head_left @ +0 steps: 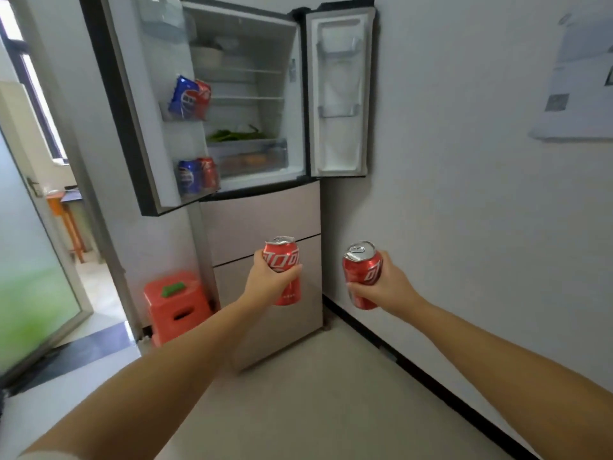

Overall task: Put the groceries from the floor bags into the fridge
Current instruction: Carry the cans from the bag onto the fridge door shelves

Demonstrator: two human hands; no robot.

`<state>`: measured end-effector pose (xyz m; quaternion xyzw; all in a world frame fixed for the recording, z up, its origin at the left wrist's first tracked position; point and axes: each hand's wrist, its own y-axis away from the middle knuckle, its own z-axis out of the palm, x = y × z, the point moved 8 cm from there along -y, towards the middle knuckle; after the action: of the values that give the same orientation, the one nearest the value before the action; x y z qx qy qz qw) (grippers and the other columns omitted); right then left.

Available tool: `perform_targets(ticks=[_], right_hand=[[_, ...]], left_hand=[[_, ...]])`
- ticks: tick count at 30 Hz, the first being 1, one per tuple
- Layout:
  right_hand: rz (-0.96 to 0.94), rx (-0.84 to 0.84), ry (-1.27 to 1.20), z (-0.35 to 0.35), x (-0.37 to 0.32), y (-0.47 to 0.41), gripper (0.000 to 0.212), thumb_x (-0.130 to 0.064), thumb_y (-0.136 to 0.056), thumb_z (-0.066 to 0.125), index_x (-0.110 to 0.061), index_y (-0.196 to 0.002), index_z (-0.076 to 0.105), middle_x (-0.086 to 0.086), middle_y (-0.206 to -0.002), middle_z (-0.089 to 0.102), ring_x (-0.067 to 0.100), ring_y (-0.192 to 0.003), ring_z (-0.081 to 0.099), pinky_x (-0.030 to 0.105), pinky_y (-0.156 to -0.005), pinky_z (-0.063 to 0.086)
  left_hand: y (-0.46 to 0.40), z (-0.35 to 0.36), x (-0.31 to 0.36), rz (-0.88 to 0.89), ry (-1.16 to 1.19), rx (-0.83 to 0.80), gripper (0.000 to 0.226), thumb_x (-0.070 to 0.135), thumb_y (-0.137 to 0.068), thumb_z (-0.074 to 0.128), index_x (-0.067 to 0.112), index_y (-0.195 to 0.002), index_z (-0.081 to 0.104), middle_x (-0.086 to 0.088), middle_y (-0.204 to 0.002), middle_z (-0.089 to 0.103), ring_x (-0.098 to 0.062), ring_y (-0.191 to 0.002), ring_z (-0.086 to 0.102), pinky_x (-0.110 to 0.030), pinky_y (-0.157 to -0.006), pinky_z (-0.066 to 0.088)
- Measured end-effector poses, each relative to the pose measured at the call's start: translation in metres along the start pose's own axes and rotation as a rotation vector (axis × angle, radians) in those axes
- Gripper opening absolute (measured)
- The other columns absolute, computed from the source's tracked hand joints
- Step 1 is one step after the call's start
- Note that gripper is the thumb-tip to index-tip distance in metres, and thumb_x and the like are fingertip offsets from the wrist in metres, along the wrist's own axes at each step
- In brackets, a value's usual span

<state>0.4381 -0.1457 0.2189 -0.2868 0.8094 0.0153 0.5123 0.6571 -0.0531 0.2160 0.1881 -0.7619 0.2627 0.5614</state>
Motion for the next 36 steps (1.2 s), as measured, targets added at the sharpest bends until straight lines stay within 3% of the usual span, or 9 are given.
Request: perform_targets(ticks=[3,6,11,17,22,29,36], right_hand=[[0.010,0.033,0.018,-0.015,0.006,-0.067,0.069,-0.017,-0.072,0.081,-0.016,-0.127,0.040,-0.003,-0.109,0.057,0.013,-0.097,0.057,0.017,-0.078,0.042],[0.028,0.088,0.033,-0.027,0.024,-0.128,0.069,-0.015,-0.073,0.080,-0.016,-0.130,0.040,-0.001,-0.110,0.056,0.015,-0.099,0.057,0.010,-0.069,0.039],[0.023,0.143,0.040,-0.040,0.056,-0.247,0.072,-0.017,-0.075,0.079,-0.015,-0.134,0.037,0.001,-0.114,0.054,0.016,-0.101,0.054,0.023,-0.081,0.040],[-0.075,0.138,0.079,-0.058,0.068,-0.417,0.071,-0.020,-0.074,0.079,-0.015,-0.132,0.038,0.000,-0.115,0.056,0.016,-0.102,0.056,0.024,-0.081,0.041],[-0.167,0.158,0.080,-0.079,0.047,-0.544,0.073,-0.022,-0.074,0.080,-0.013,-0.133,0.038,0.000,-0.116,0.056,0.016,-0.103,0.056,0.025,-0.084,0.042],[-0.334,0.277,0.127,-0.103,0.009,-0.686,0.068,-0.025,-0.072,0.080,-0.015,-0.127,0.041,-0.006,-0.109,0.055,0.012,-0.100,0.056,0.026,-0.087,0.042],[-0.513,0.545,0.032,-0.163,-0.068,-0.802,0.067,-0.021,-0.072,0.081,-0.013,-0.127,0.043,-0.005,-0.109,0.058,0.008,-0.098,0.057,0.017,-0.084,0.043]], left_hand=[[-0.082,0.020,0.015,0.023,0.034,-0.040,0.071,0.023,-0.079,0.075,0.014,-0.136,0.032,-0.005,-0.123,0.051,-0.016,-0.105,0.050,-0.035,-0.090,0.042],[-0.151,0.053,0.012,0.025,0.055,-0.085,0.073,0.024,-0.080,0.073,0.016,-0.138,0.029,-0.005,-0.128,0.049,-0.017,-0.108,0.049,-0.039,-0.095,0.042],[-0.265,0.115,0.004,0.051,0.059,-0.166,0.073,0.023,-0.078,0.075,0.018,-0.137,0.032,-0.004,-0.128,0.050,-0.014,-0.105,0.047,-0.034,-0.090,0.040],[-0.419,0.161,0.033,0.122,0.100,-0.127,0.070,0.017,-0.077,0.075,0.015,-0.135,0.035,-0.006,-0.127,0.053,-0.014,-0.104,0.049,-0.032,-0.089,0.039],[-0.541,0.168,0.067,0.145,0.123,-0.040,0.073,0.023,-0.079,0.074,0.019,-0.137,0.031,-0.005,-0.131,0.049,-0.024,-0.120,0.049,-0.042,-0.098,0.040],[-0.686,0.179,0.123,0.317,0.108,-0.071,0.070,0.024,-0.078,0.075,0.020,-0.135,0.034,0.000,-0.123,0.052,-0.019,-0.113,0.052,-0.038,-0.095,0.041],[-0.792,0.188,0.242,0.598,0.153,-0.116,0.068,0.022,-0.079,0.074,0.020,-0.134,0.035,0.008,-0.110,0.051,-0.010,-0.101,0.051,-0.030,-0.088,0.041]])
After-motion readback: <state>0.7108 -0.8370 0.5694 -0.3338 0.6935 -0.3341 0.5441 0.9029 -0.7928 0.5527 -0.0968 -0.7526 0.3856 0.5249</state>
